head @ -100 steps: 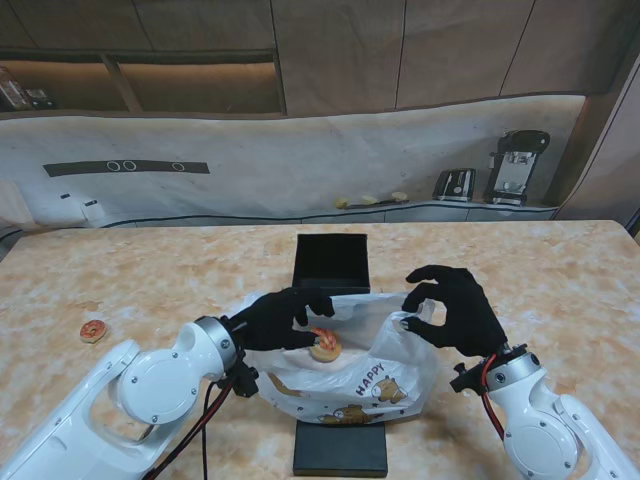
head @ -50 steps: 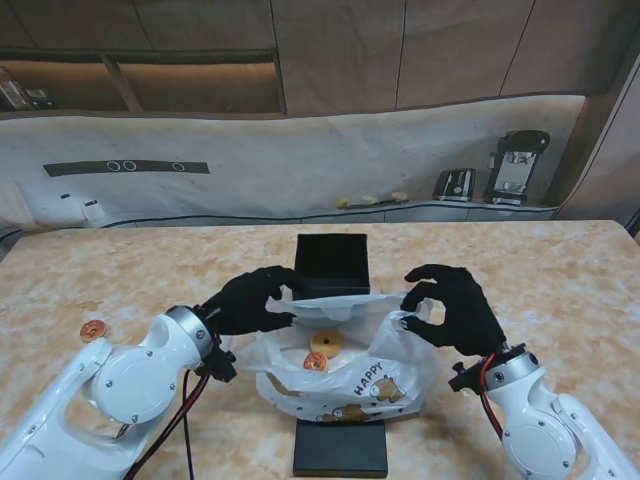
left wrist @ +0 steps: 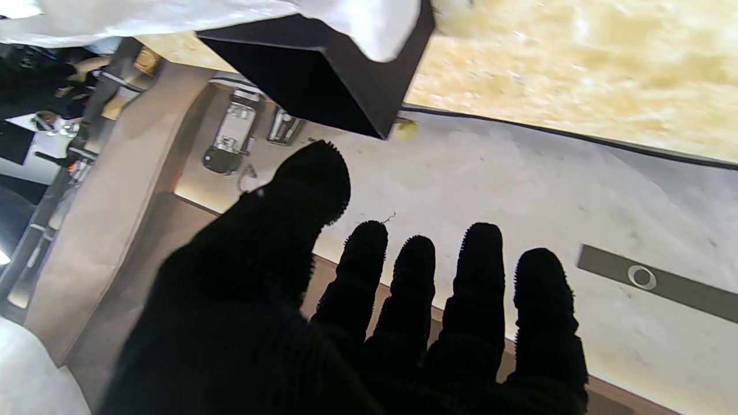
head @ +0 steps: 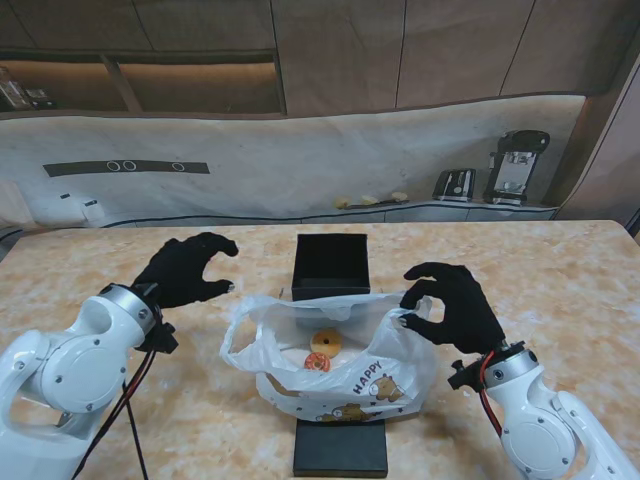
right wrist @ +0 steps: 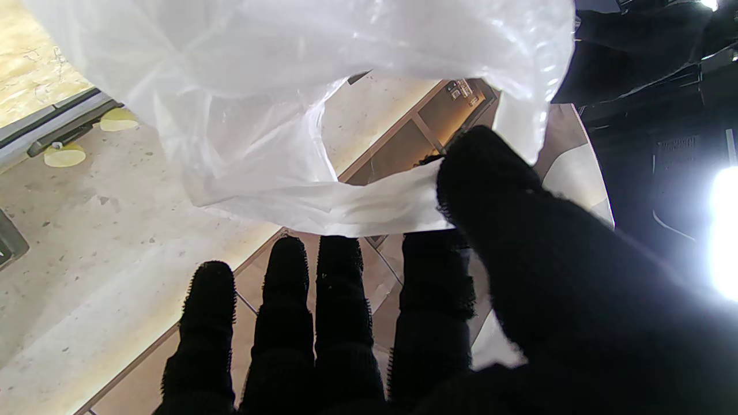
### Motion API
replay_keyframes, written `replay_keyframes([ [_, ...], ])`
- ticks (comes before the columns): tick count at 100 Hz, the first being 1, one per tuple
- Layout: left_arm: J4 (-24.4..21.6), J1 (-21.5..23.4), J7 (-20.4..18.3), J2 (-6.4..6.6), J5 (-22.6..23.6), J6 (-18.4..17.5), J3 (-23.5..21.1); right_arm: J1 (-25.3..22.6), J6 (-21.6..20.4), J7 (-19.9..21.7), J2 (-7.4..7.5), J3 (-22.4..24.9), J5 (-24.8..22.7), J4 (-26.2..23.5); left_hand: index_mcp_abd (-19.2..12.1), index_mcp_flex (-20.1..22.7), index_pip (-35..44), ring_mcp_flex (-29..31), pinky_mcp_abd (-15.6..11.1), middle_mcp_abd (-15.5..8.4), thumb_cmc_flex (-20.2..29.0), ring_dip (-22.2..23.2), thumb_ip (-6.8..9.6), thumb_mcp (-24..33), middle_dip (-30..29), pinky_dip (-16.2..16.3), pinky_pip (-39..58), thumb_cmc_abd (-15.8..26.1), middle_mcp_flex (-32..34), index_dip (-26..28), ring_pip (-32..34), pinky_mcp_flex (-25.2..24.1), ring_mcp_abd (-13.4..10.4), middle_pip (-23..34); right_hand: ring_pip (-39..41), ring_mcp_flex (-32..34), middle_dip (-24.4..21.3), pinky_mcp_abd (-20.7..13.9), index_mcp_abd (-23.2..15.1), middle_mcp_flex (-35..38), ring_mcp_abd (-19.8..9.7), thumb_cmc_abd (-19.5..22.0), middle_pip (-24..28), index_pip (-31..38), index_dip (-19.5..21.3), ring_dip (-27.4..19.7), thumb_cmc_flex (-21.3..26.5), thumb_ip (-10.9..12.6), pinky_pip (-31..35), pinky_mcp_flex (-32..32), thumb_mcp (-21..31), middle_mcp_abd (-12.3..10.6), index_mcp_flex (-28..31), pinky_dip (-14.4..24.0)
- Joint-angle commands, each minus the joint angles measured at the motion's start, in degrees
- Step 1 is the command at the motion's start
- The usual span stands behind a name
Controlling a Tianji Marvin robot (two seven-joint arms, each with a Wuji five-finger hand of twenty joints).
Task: Pack mini donuts into a plastic bag, tie the opening and put the bag into the gift box
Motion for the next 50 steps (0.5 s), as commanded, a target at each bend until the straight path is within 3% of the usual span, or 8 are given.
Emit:
replay_keyframes([
  [1, 0.2, 0.5, -0.7, 0.46, 0.3, -0.3, -1.4, -0.3, -0.3, 0.8, -0.39, -0.2, 0.1, 0.0, -1.0, 0.9, -2.2, -0.6, 0.7, -0.8, 0.2, -1.4, 0.57, -0.7, -1.3, -1.4, -1.5, 2.0, -1.2, -0.7, -1.2, -1.2, -1.3, -1.1, 0.2, 0.5, -0.7, 0.1, -3.0, 0.8, -0.2, -0.8, 0.1, 1.6, 0.2, 1.0, 1.0, -0.5, 0.4, 0.0, 2.2, -0.7, 1.7, -0.5],
  [12, 1.8, 1.2, -1.2, 0.76, 5.5, -4.2, -4.6, -0.3, -0.2, 1.0, -0.37, -0.1, 0.1, -0.1, -1.5, -0.2, -2.5, -1.1, 0.6, -1.0, 0.0, -2.4, 0.71, -1.4, -2.2, -2.2, -2.4, 2.8, -2.2, -0.7, -2.3, -1.4, -1.7, -1.9, 0.3, 0.5, -0.7, 0.2, -3.1, 0.8, -0.2, -0.8, 0.1, 1.6, 0.2, 1.0, 1.0, -0.5, 0.4, 0.0, 2.2, -0.8, 1.7, -0.5],
  [26, 4.0, 1.8, -2.8, 1.15, 10.3, -5.5, -7.6, -0.3, -0.2, 1.1, -0.35, 0.0, 0.2, -0.1, -1.5, -0.5, -3.0, -1.6, 0.8, -1.0, -0.1, -3.1, 0.74, -2.0, -2.8, -2.5, -2.7, 3.1, -2.7, -0.9, -3.2, -1.6, -1.8, -2.6, 0.2, 0.6, -0.7, 0.2, -3.1, 0.8, -0.2, -0.8, 0.1, 1.6, 0.2, 1.0, 0.9, -0.5, 0.4, 0.0, 2.1, -0.8, 1.7, -0.5],
  [41, 6.4, 1.8, -4.3, 1.43, 14.8, -4.9, -9.2, -0.2, -0.3, 1.1, -0.36, -0.1, 0.2, 0.0, -1.1, -0.3, -6.3, -2.3, 1.1, -0.6, 0.1, -5.4, 0.72, -4.2, -4.9, -4.3, -5.3, 3.5, -3.6, -2.8, -5.6, -1.9, -1.6, -4.4, 0.2, 0.6, -0.7, 0.1, -2.9, 0.8, -0.1, -0.7, 0.1, 1.6, 0.2, 1.0, 1.0, -0.5, 0.4, 0.1, 2.2, -0.7, 1.7, -0.5],
  [50, 8.0, 1.4, -5.8, 1.59, 16.8, -2.5, -9.3, -0.2, -0.2, 1.1, -0.35, -0.2, 0.2, 0.0, -0.3, -0.5, -9.7, -3.3, 1.3, 0.1, 0.6, -8.5, 0.64, -8.0, -8.0, -7.6, -9.3, 4.3, -4.4, -5.1, -8.7, -1.9, -1.0, -6.8, 0.2, 0.6, -0.7, 0.2, -3.0, 0.9, -0.2, -0.8, 0.1, 1.6, 0.1, 1.0, 1.0, -0.5, 0.4, 0.0, 2.2, -0.7, 1.7, -0.5],
])
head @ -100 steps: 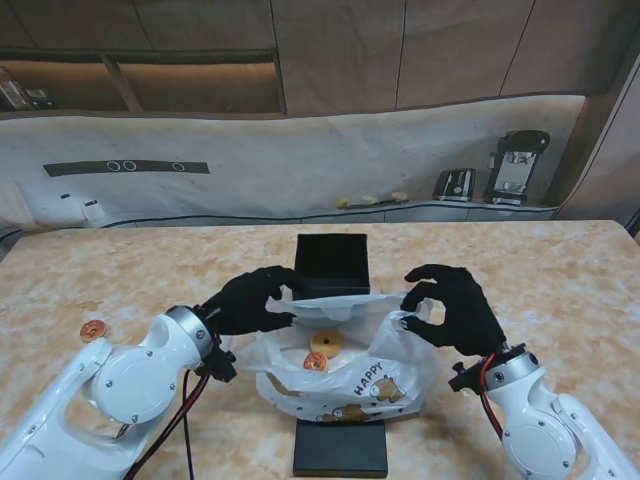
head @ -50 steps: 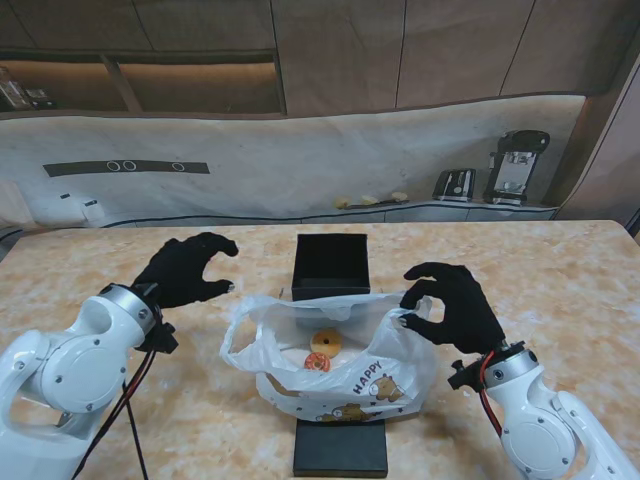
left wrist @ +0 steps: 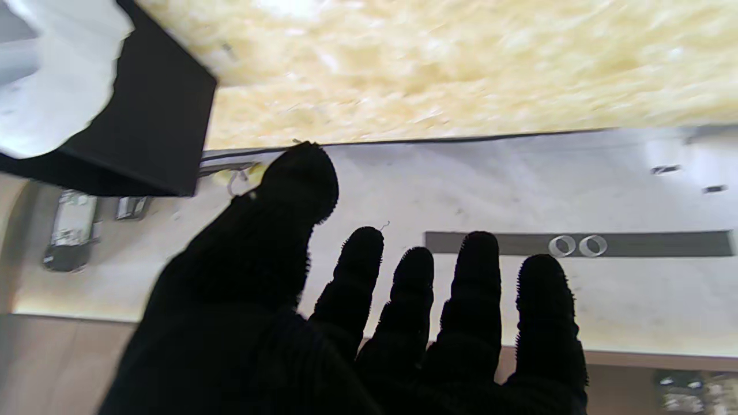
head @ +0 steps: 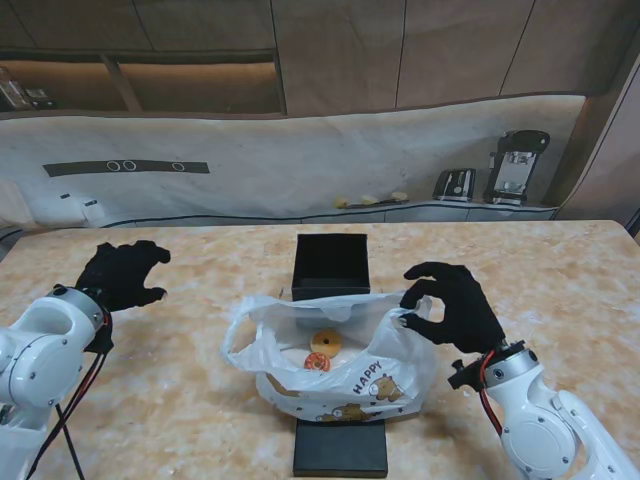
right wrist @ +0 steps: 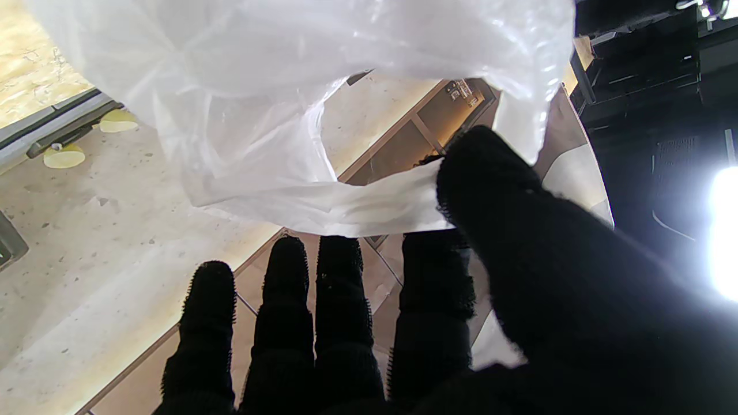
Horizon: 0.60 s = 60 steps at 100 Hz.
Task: Pack mini donuts into a plastic bag, tie the opening and put the bag into the gift box
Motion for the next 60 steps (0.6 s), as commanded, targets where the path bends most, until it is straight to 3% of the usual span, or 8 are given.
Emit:
replay_keyframes([
  [1, 1.5, 0.1, -2.4, 0.32, 0.1, 2.1, -0.4, -0.3, -0.2, 0.8, -0.35, -0.3, 0.1, 0.0, 1.1, -0.5, -3.5, -1.9, 1.3, 0.7, 0.6, -3.0, 0.62, -3.3, -2.5, -2.9, -3.0, 1.8, -2.4, -1.8, -2.2, -1.1, 0.5, -1.9, 0.2, 0.6, -0.7, 0.2, -3.0, 0.9, -0.2, -0.8, 0.1, 1.6, 0.1, 1.0, 1.0, -0.5, 0.4, 0.0, 2.2, -0.7, 1.7, -0.5],
  [9, 3.6, -0.3, -2.3, 0.34, 1.8, 3.6, -0.3, -0.3, -0.1, 0.9, -0.32, -0.3, 0.0, -0.1, 2.2, 0.5, -5.6, -1.7, 1.6, 2.4, 0.9, -6.1, 0.67, -6.3, -6.6, -4.5, -4.3, 2.0, -2.1, -3.2, -5.0, -0.7, 1.7, -4.9, 0.2, 0.5, -0.7, 0.2, -2.9, 0.9, -0.2, -0.8, 0.1, 1.6, 0.2, 1.0, 1.0, -0.5, 0.4, 0.1, 2.2, -0.7, 1.7, -0.5],
  [17, 5.5, -0.8, -3.1, 0.45, 3.4, 5.3, -0.3, -0.4, 0.0, 1.0, -0.30, -0.3, 0.0, -0.1, 2.9, 0.2, -7.7, -2.8, 1.5, 3.0, 0.8, -9.5, 0.61, -9.0, -9.7, -7.2, -6.8, 2.4, -2.9, -4.4, -7.6, -0.3, 1.4, -6.6, 0.2, 0.6, -0.7, 0.2, -2.9, 0.9, -0.1, -0.8, 0.1, 1.6, 0.2, 1.0, 1.0, -0.5, 0.4, 0.0, 2.1, -0.7, 1.7, -0.5],
  [23, 6.9, -1.1, -3.9, 0.55, 4.2, 6.6, -0.1, -0.5, 0.0, 1.0, -0.29, -0.2, 0.0, -0.2, 3.3, 0.1, -9.3, -3.8, 1.6, 3.1, 0.6, -11.1, 0.59, -11.7, -10.9, -9.1, -8.6, 2.9, -3.8, -5.2, -8.6, -0.8, 1.3, -7.2, 0.2, 0.6, -0.7, 0.2, -2.9, 0.9, -0.1, -0.8, 0.1, 1.5, 0.2, 1.0, 1.0, -0.4, 0.4, 0.1, 2.2, -0.7, 1.6, -0.5],
  [26, 7.7, -1.3, -4.2, 0.60, 4.6, 7.1, -0.1, -0.5, 0.0, 1.1, -0.28, -0.2, -0.1, -0.2, 3.2, -0.3, -10.7, -4.5, 1.5, 3.0, 1.6, -12.4, 0.98, -15.6, -11.8, -10.7, -9.6, 3.8, -4.3, -6.0, -8.8, -1.1, 1.1, -7.2, 0.2, 0.6, -0.7, 0.2, -2.9, 0.8, -0.2, -0.8, 0.1, 1.6, 0.2, 1.0, 1.0, -0.5, 0.4, 0.1, 2.1, -0.7, 1.7, -0.5],
  [36, 9.8, -1.7, -4.7, 0.68, 6.3, 9.0, 0.3, -0.5, 0.0, 1.1, -0.26, -0.2, -0.2, -0.2, 3.1, -0.8, -12.7, -6.3, 1.5, 2.8, 1.2, -13.3, 1.02, -18.2, -12.4, -13.4, -13.6, 4.3, -5.4, -6.8, -10.2, -1.7, 1.0, -8.0, 0.2, 0.6, -0.7, 0.2, -2.9, 0.9, -0.1, -0.8, 0.1, 1.6, 0.1, 1.0, 1.0, -0.5, 0.4, 0.1, 2.1, -0.6, 1.7, -0.5],
  [51, 13.0, -2.5, -5.2, 0.76, 8.4, 11.9, 1.2, -0.6, 0.3, 1.2, -0.23, -0.4, -0.2, -0.2, 2.8, -1.3, -13.2, -6.4, 1.9, 2.7, 0.8, -13.3, 1.08, -19.6, -12.3, -13.7, -14.2, 4.1, -5.5, -6.7, -10.4, -1.0, 1.0, -7.8, 0.2, 0.6, -0.7, 0.2, -2.6, 0.9, -0.1, -0.8, 0.1, 1.6, 0.2, 1.0, 1.0, -0.5, 0.4, 0.1, 2.2, -0.7, 1.7, -0.5],
  [60, 14.9, -3.1, -4.2, 0.70, 9.1, 13.9, 1.9, -0.6, 0.3, 1.2, -0.23, -0.5, -0.2, -0.2, 2.9, -1.0, -13.5, -4.8, 2.1, 3.7, 1.4, -12.3, 1.40, -21.1, -12.0, -9.5, -8.8, 4.0, -4.0, -5.6, -9.1, 0.2, 2.0, -7.3, 0.2, 0.6, -0.7, 0.2, -2.6, 0.9, -0.2, -0.8, 0.0, 1.6, 0.2, 1.0, 1.0, -0.5, 0.4, 0.1, 2.2, -0.7, 1.7, -0.5],
])
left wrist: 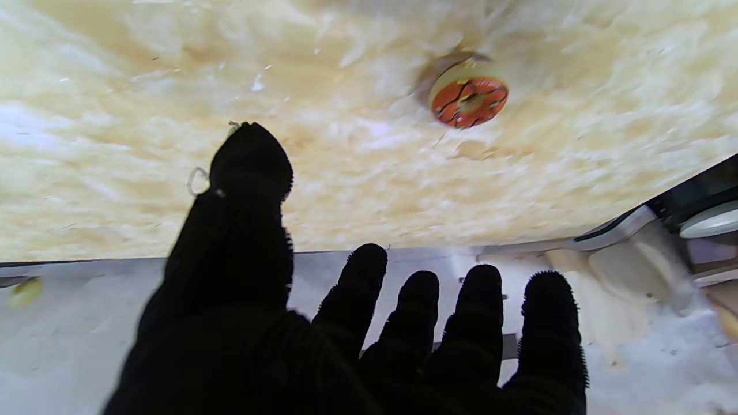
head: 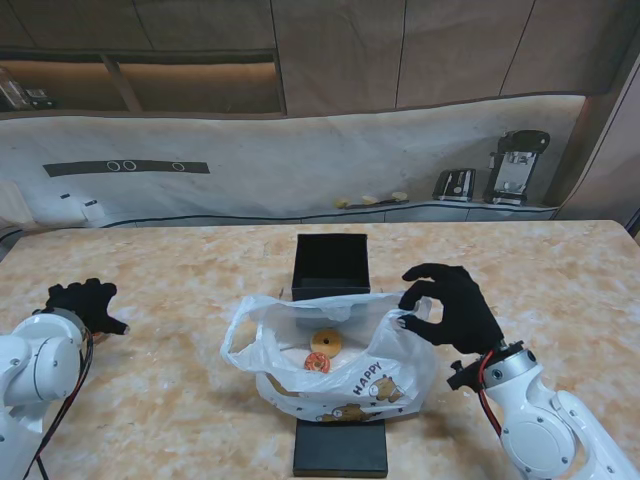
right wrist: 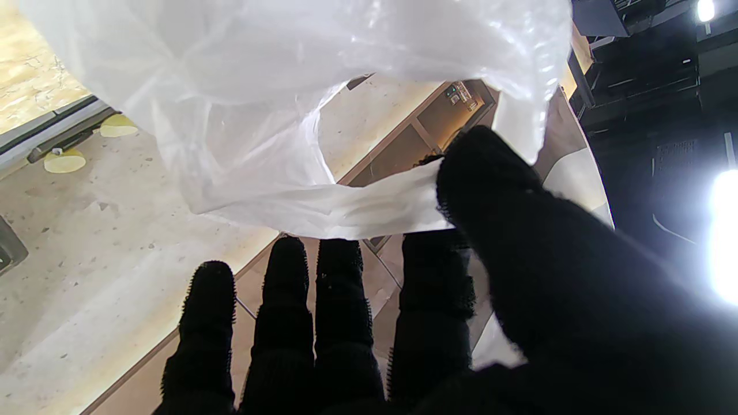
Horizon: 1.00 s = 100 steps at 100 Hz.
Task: Pack mini donuts into a plastic bag, tie the opening and put the bag into the gift box
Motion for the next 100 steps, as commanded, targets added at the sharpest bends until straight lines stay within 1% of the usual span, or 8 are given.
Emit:
replay_keyframes([
  [1, 1.6, -0.1, 0.1, -0.13, 0.3, 0.9, 0.3, -0.5, 0.1, 0.8, -0.27, -0.3, -0.1, -0.2, 0.8, -0.8, -1.8, 0.8, 1.7, 1.3, 1.4, 0.0, 1.42, -1.4, -0.1, 3.3, 3.4, 1.1, -0.2, 0.4, 0.7, 0.4, 1.6, 0.2, 0.2, 0.6, -0.7, 0.2, -2.6, 0.9, -0.2, -0.8, 0.0, 1.6, 0.2, 1.0, 1.0, -0.5, 0.4, 0.1, 2.2, -0.7, 1.7, -0.5],
  [10, 3.5, -0.9, 0.9, -0.13, 0.3, 2.4, 1.0, -0.5, 0.2, 0.9, -0.23, -0.3, -0.2, -0.2, 1.1, -0.9, -1.5, 2.2, 1.3, 0.7, 1.5, 0.8, 1.47, -1.6, 0.7, 6.3, 8.5, 1.1, 0.1, 1.0, 2.1, 1.0, 2.2, 1.3, 0.1, 0.5, -0.7, 0.2, -2.3, 0.9, -0.2, -0.9, 0.0, 1.6, 0.2, 1.0, 1.2, -0.3, 0.3, 0.0, 2.3, -0.8, 1.7, -0.5],
  [24, 6.6, -2.5, 2.2, -0.10, 0.0, 4.6, 2.4, -0.5, 0.3, 1.1, -0.18, -0.3, -0.3, -0.2, 1.6, -0.6, -0.8, 3.1, 1.6, 0.6, 2.0, 1.2, 1.54, -1.4, 1.4, 6.8, 10.3, 1.1, 0.4, 1.4, 3.1, 2.0, 2.7, 2.1, 0.1, 0.6, -0.6, 0.3, -2.3, 0.9, -0.1, -0.9, 0.1, 1.6, 0.2, 1.0, 1.1, -0.3, 0.3, 0.0, 2.3, -0.7, 1.8, -0.5],
  [61, 14.1, -6.9, 5.1, -0.06, -4.0, 11.6, 6.8, -0.4, 0.6, 1.4, -0.08, -0.3, -0.7, -0.2, 1.5, -2.9, 4.5, 4.5, 2.1, -0.3, 3.0, 3.5, 1.69, 3.0, 4.9, 3.0, 14.2, 0.4, 1.0, 3.6, 7.4, 4.7, 2.1, 5.5, 0.1, 0.5, -0.7, 0.2, -2.3, 0.9, -0.1, -0.9, 0.0, 1.6, 0.2, 1.0, 1.1, -0.3, 0.3, 0.0, 2.3, -0.7, 1.8, -0.5],
  [72, 15.7, -7.4, 6.7, -0.14, -4.4, 12.2, 7.5, -0.4, 0.6, 1.5, -0.04, -0.4, -0.7, -0.2, 1.5, -3.4, 5.8, 4.8, 1.8, -0.6, 3.3, 3.9, 1.78, 4.6, 5.4, 2.6, 14.8, 0.1, 1.1, 4.1, 8.0, 4.7, 1.8, 6.1, 0.1, 0.5, -0.6, 0.2, -2.3, 0.9, -0.1, -1.0, 0.0, 1.6, 0.2, 1.0, 1.1, -0.3, 0.3, 0.0, 2.3, -0.7, 1.8, -0.4],
  [76, 16.2, -7.7, 7.0, -0.18, -5.1, 12.9, 7.8, -0.4, 0.6, 1.6, -0.03, -0.4, -0.7, -0.1, 1.3, -3.8, 7.0, 4.8, 1.7, -0.6, 1.4, 4.1, 1.28, 9.1, 5.7, 1.4, 15.4, -0.8, 1.2, 3.9, 8.0, 4.6, 1.7, 6.1, 0.1, 0.5, -0.6, 0.2, -2.4, 0.9, -0.1, -0.9, 0.0, 1.6, 0.2, 1.0, 1.1, -0.2, 0.3, 0.0, 2.3, -0.7, 1.8, -0.4],
  [83, 16.8, -8.2, 7.7, -0.28, -6.4, 14.6, 8.4, -0.4, 0.6, 1.7, -0.02, -0.4, -0.7, -0.1, 1.7, -4.1, 7.4, 4.9, 0.9, -0.4, 2.1, 4.4, 1.38, 10.1, 5.8, 1.5, 15.9, -0.7, 1.1, 4.1, 8.5, 4.9, 1.9, 6.3, 0.1, 0.5, -0.6, 0.2, -2.4, 0.9, -0.1, -0.9, 0.0, 1.6, 0.2, 1.0, 1.0, -0.3, 0.3, 0.0, 2.3, -0.7, 1.8, -0.4],
  [100, 18.7, -9.4, 8.0, -0.20, -6.8, 15.2, 9.5, -0.3, 0.7, 1.8, 0.03, -0.5, -0.8, -0.1, 1.8, -5.5, 8.1, 3.9, 0.4, -0.4, 2.4, 4.5, 1.52, 11.4, 5.9, 1.1, 15.7, -0.3, -0.2, 4.4, 8.7, 4.1, 1.8, 6.5, 0.1, 0.5, -0.6, 0.2, -2.3, 0.9, -0.1, -1.0, 0.0, 1.6, 0.2, 1.0, 1.1, -0.3, 0.3, 0.0, 2.3, -0.7, 1.8, -0.4],
])
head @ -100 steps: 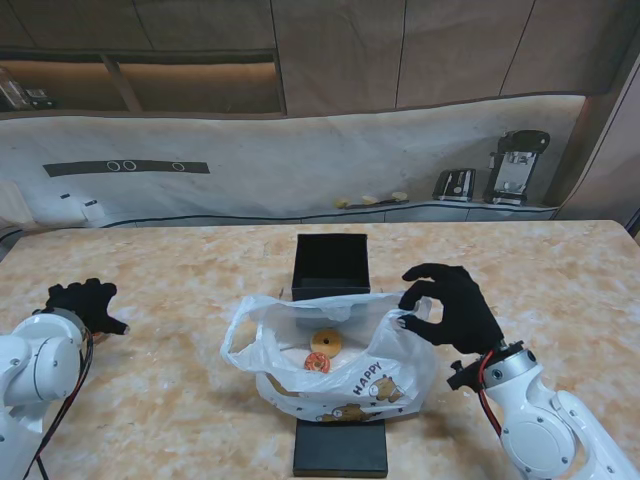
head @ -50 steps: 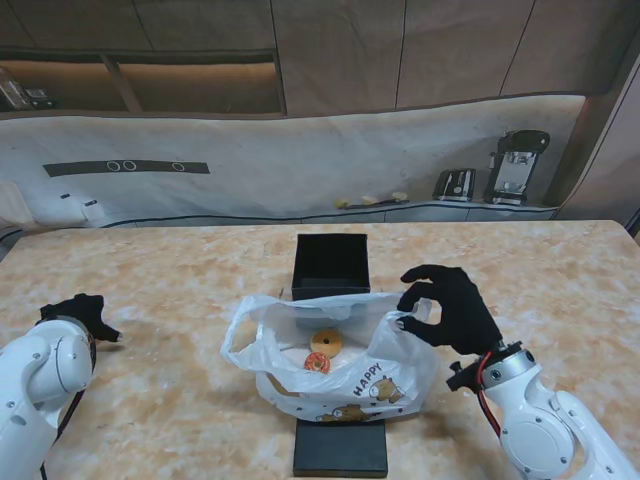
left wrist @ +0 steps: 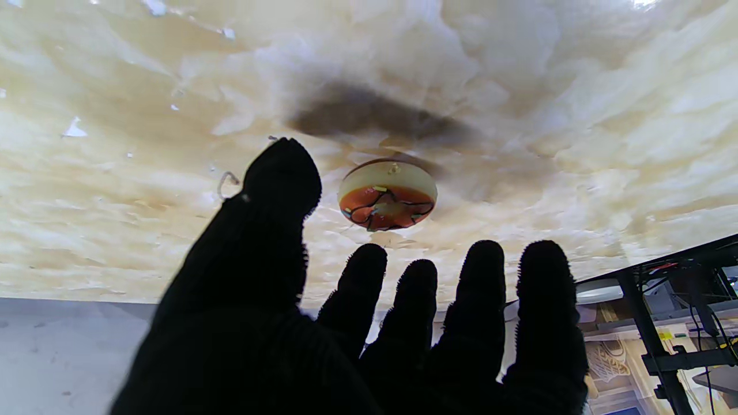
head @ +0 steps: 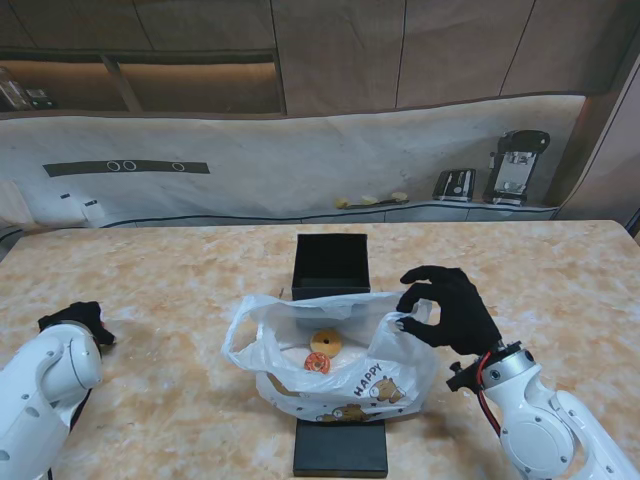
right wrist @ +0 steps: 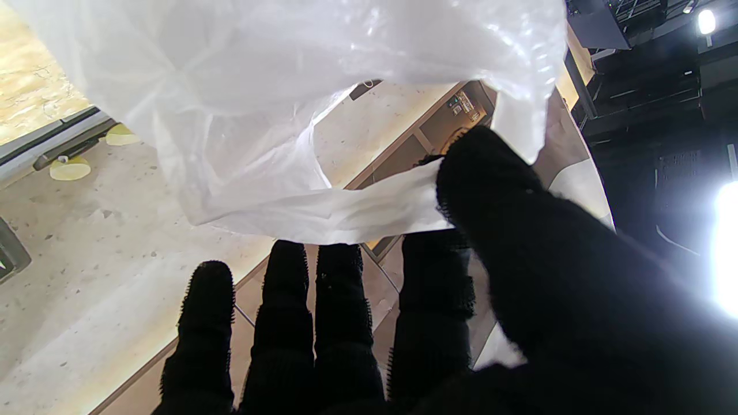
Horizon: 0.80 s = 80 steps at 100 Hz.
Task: Pack mini donuts into a plastic bag, tie the opening and put the bag into the gift box
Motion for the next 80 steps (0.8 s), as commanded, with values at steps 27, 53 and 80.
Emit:
replay_keyframes([
  [27, 2.8, -1.7, 0.2, -0.20, -0.2, -0.2, 1.5, -0.2, 0.0, 1.1, -0.05, -0.2, -0.4, 0.0, 1.2, -3.1, 2.2, -1.8, -0.3, 0.1, 0.7, 0.9, 1.40, 3.1, 0.6, -2.3, -0.9, -0.6, -2.1, 0.8, 0.2, -2.3, 0.2, 0.5, 0.2, 0.5, -0.6, -0.3, -2.5, 0.9, -0.1, -0.9, 0.1, 1.6, 0.2, 1.0, 1.1, -0.3, 0.3, 0.0, 2.3, -0.8, 1.9, -0.4],
  [53, 4.5, -2.5, 1.0, -0.27, -1.6, 1.3, 2.6, 0.2, 0.1, 1.6, 0.02, -0.5, -0.3, 0.0, 0.5, -4.0, 4.2, -0.7, -0.9, -0.3, 0.9, 1.5, 1.34, 6.0, 1.0, -1.6, 0.7, -1.6, -1.7, 1.7, 1.3, -1.2, -0.3, 1.4, 0.2, 0.6, -0.6, -0.3, -2.4, 1.0, -0.1, -0.9, 0.1, 1.6, 0.1, 1.0, 1.0, -0.3, 0.3, 0.0, 2.3, -0.7, 1.8, -0.4],
  [80, 6.4, -3.1, 4.9, -1.07, -6.6, 5.8, 4.0, 0.5, -0.2, 2.1, 0.14, -0.4, -0.3, 0.0, -0.4, -6.0, 13.9, 2.6, -2.0, -0.7, 1.0, 6.3, 1.14, 13.1, 6.1, 1.1, 7.1, -3.7, -0.1, 7.6, 7.8, 1.4, -0.6, 6.7, 0.2, 0.5, -0.6, -0.3, -2.5, 1.0, -0.1, -0.9, 0.1, 1.6, 0.1, 1.0, 1.0, -0.3, 0.3, -0.1, 2.3, -0.6, 1.9, -0.4],
])
